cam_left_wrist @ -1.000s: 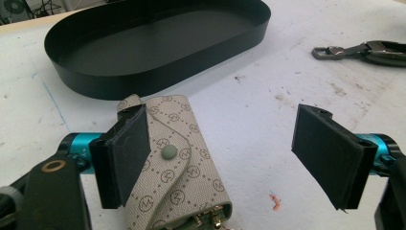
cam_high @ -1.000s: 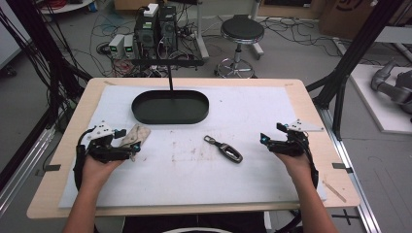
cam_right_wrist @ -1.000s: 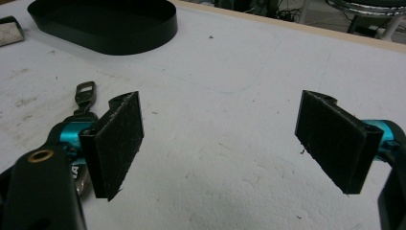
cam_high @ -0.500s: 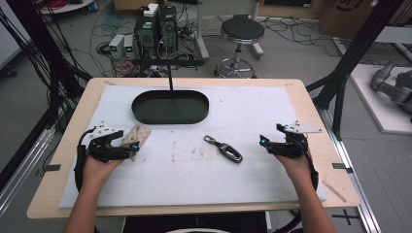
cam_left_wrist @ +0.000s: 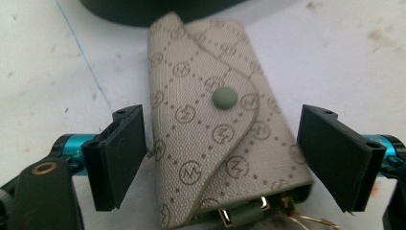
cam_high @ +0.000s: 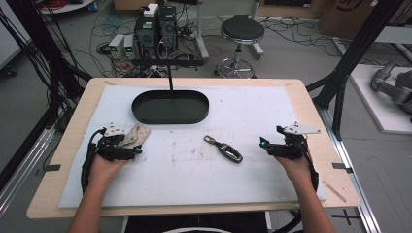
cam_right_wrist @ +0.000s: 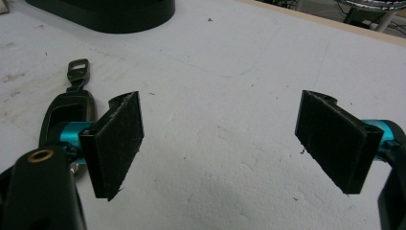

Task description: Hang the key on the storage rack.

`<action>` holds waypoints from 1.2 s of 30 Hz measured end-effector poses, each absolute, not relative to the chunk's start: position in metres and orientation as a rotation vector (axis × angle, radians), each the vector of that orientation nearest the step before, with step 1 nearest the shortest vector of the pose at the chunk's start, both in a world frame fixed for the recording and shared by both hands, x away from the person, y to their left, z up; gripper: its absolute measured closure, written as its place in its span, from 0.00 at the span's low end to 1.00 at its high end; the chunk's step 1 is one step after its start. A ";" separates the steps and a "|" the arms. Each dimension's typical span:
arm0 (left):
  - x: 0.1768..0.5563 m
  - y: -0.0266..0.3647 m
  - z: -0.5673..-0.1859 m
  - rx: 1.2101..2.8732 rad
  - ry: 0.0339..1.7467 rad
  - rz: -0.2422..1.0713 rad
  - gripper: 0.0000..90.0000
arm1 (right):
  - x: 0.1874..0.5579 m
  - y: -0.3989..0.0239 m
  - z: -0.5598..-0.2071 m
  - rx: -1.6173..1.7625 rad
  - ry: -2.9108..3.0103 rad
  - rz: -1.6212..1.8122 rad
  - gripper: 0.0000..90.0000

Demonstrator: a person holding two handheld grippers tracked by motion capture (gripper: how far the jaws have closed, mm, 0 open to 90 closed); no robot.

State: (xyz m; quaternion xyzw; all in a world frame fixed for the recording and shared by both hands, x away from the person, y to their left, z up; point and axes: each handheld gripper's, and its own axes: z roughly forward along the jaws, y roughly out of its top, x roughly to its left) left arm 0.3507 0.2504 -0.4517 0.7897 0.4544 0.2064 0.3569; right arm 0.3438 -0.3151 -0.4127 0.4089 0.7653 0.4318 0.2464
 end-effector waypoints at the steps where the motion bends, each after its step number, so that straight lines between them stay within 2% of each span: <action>1: 0.351 0.250 -0.452 2.050 1.173 0.530 0.19 | 0.343 -0.315 -0.413 1.112 2.090 1.173 0.19; 6: 0.351 0.249 -0.452 2.042 1.182 0.532 0.20 | 0.342 -0.313 -0.415 1.110 2.101 1.157 0.19; 10: 0.349 0.252 -0.450 2.034 1.185 0.526 0.33 | 0.342 -0.314 -0.416 1.111 2.106 1.159 0.19; 15: 0.348 0.251 -0.448 2.032 1.184 0.529 0.39 | 0.342 -0.313 -0.416 1.105 2.108 1.156 0.19; 21: 0.345 0.256 -0.441 2.004 1.158 0.501 0.40 | 0.341 -0.312 -0.416 1.104 2.109 1.157 0.19; 26: 0.346 0.250 -0.422 1.992 1.071 0.505 0.40 | 0.342 -0.312 -0.416 1.094 2.113 1.156 0.19; 36: 0.379 0.225 -0.403 2.039 0.972 0.520 0.40 | 0.343 -0.310 -0.416 1.099 2.114 1.162 0.19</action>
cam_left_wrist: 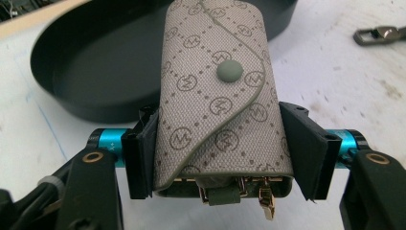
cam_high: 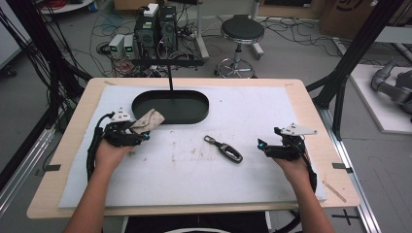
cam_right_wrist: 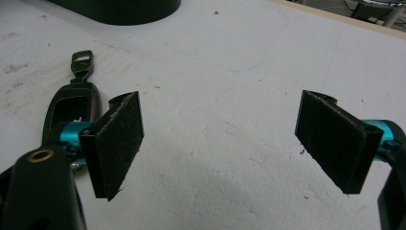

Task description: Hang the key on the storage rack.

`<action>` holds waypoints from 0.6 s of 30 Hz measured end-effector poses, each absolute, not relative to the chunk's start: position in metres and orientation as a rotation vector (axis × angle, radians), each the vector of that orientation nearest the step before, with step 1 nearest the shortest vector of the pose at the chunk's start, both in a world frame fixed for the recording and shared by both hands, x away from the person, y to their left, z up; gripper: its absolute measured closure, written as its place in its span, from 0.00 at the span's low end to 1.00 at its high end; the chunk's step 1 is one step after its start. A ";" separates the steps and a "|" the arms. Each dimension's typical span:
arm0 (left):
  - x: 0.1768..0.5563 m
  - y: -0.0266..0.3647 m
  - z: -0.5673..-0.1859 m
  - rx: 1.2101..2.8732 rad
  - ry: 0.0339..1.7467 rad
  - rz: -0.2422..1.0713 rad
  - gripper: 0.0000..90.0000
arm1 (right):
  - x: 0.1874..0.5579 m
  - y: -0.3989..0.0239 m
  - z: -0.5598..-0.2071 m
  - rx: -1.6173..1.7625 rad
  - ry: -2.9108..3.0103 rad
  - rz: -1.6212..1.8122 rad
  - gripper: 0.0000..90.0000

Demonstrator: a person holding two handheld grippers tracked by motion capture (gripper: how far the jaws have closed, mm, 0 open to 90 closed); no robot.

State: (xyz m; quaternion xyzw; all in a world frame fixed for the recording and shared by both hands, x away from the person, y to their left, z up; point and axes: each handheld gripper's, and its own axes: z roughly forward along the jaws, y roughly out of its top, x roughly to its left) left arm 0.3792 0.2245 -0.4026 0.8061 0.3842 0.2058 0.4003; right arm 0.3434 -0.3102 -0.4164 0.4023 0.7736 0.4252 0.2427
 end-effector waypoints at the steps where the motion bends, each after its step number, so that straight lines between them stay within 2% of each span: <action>1: 0.384 0.223 -0.400 2.040 0.969 0.521 0.40 | 0.343 -0.310 -0.416 1.100 2.115 1.161 0.19; 18: 0.457 0.194 -0.385 2.107 0.929 0.507 0.40 | 0.344 -0.310 -0.417 1.104 2.116 1.161 0.19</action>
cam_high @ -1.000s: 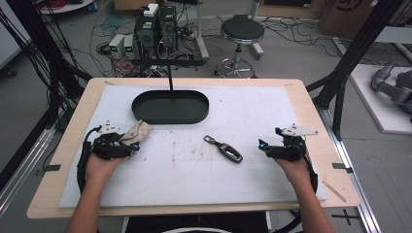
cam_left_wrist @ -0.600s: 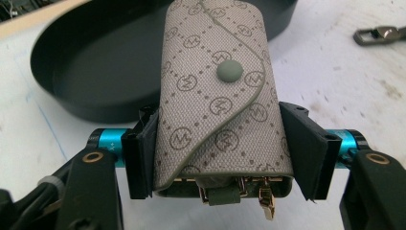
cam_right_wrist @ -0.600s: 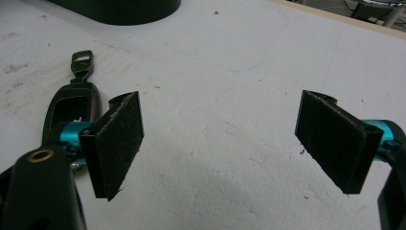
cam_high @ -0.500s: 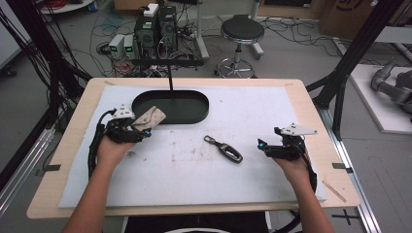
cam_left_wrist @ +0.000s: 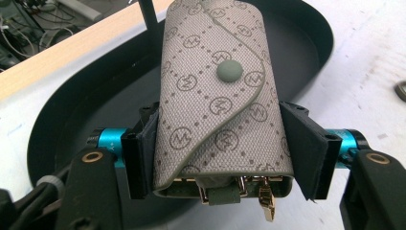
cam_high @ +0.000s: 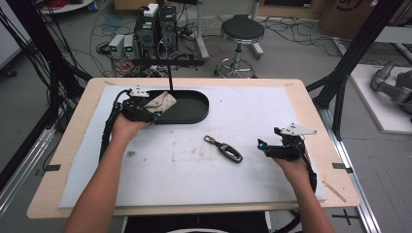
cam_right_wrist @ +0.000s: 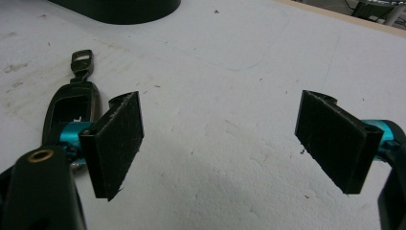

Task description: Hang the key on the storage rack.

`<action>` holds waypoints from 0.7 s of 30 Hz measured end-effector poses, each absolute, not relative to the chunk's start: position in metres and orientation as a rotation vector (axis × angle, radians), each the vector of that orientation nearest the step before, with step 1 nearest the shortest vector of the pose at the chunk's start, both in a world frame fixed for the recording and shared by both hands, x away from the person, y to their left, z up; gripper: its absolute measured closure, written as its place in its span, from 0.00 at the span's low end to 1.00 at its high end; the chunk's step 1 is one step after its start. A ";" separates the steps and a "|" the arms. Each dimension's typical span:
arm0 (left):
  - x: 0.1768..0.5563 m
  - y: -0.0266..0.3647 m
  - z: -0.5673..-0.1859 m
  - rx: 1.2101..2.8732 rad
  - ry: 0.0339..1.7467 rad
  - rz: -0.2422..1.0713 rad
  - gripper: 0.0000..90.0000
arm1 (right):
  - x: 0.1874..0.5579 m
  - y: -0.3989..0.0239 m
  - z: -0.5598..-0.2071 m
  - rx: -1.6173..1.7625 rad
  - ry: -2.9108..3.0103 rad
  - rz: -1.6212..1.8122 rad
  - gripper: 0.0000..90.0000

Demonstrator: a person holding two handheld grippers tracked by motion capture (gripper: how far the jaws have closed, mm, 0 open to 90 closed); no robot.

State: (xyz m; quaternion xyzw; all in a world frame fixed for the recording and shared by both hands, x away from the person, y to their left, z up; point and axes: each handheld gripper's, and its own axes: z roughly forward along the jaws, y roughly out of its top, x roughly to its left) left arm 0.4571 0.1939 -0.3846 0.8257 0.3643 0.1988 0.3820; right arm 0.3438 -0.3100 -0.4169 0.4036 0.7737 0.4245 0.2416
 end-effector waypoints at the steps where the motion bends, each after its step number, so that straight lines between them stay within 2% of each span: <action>1: 0.457 0.194 -0.385 2.107 0.929 0.507 0.40 | 0.343 -0.310 -0.417 1.106 2.118 1.163 0.19; 10: 0.492 0.185 -0.396 2.154 0.957 0.484 0.40 | 0.344 -0.310 -0.419 1.113 2.125 1.155 0.19; 16: 0.505 0.180 -0.407 2.147 0.965 0.476 0.40 | 0.345 -0.310 -0.419 1.117 2.126 1.156 0.19; 21: 0.510 0.174 -0.421 2.214 0.982 0.465 0.40 | 0.345 -0.310 -0.420 1.119 2.124 1.157 0.19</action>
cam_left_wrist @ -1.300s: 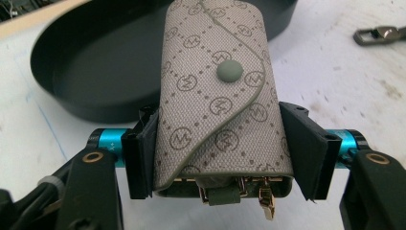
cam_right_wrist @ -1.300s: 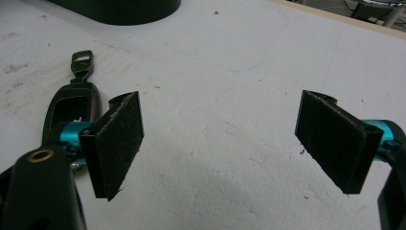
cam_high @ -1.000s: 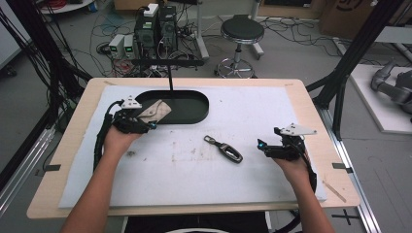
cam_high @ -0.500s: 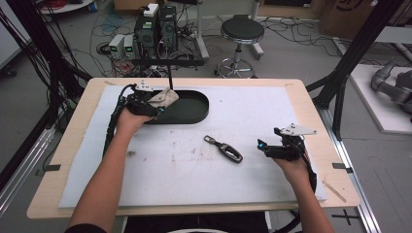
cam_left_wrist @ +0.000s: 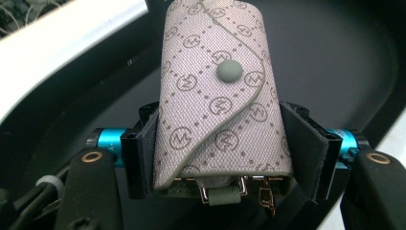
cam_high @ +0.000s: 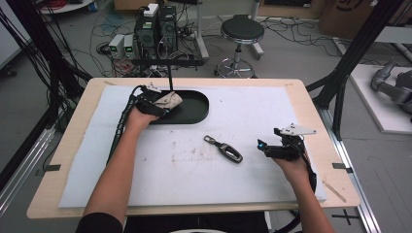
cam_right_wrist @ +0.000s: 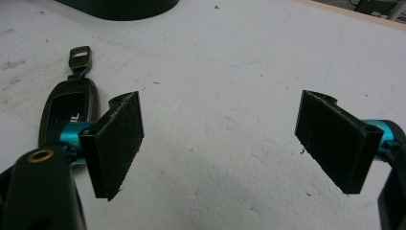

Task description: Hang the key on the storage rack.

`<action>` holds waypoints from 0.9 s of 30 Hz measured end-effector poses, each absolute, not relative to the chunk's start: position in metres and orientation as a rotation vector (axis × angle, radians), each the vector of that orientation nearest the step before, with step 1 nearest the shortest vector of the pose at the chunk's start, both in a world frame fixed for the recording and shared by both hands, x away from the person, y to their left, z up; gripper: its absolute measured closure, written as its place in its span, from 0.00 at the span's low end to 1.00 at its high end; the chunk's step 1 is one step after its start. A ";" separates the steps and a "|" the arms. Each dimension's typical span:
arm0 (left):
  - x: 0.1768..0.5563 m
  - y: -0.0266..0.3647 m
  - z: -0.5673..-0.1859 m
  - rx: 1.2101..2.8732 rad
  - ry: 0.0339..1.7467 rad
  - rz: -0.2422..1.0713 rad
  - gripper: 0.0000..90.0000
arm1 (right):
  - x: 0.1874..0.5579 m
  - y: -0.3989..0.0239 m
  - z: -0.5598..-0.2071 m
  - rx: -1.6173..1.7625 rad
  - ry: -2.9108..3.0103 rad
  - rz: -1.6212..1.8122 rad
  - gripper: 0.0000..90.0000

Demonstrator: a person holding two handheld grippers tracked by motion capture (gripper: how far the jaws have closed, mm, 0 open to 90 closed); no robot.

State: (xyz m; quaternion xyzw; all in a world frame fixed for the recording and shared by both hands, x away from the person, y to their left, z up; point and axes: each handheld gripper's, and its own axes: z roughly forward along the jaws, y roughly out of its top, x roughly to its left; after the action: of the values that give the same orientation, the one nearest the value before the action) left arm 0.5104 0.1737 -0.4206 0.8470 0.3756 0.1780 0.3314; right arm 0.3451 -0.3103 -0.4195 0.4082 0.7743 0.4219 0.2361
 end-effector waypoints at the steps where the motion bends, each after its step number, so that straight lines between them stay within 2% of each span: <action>1: 0.511 0.173 -0.422 2.222 0.985 0.467 0.40 | 0.345 -0.311 -0.420 1.116 2.125 1.157 0.19; 7: 0.512 0.172 -0.426 2.237 1.021 0.461 0.37 | 0.346 -0.311 -0.420 1.121 2.127 1.154 0.19; 13: 0.511 0.175 -0.423 2.205 1.038 0.455 0.29 | 0.345 -0.310 -0.420 1.121 2.123 1.156 0.19; 18: 0.507 0.174 -0.416 2.185 1.029 0.449 0.26 | 0.345 -0.310 -0.419 1.116 2.125 1.156 0.19; 27: 0.472 0.179 -0.401 2.146 0.981 0.438 0.24 | 0.344 -0.310 -0.419 1.114 2.121 1.161 0.19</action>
State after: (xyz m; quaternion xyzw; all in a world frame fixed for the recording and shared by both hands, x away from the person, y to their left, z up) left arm 0.4718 0.1788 -0.4012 0.8334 0.3809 0.1703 0.3625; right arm 0.3443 -0.3103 -0.4186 0.4066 0.7739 0.4236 0.2374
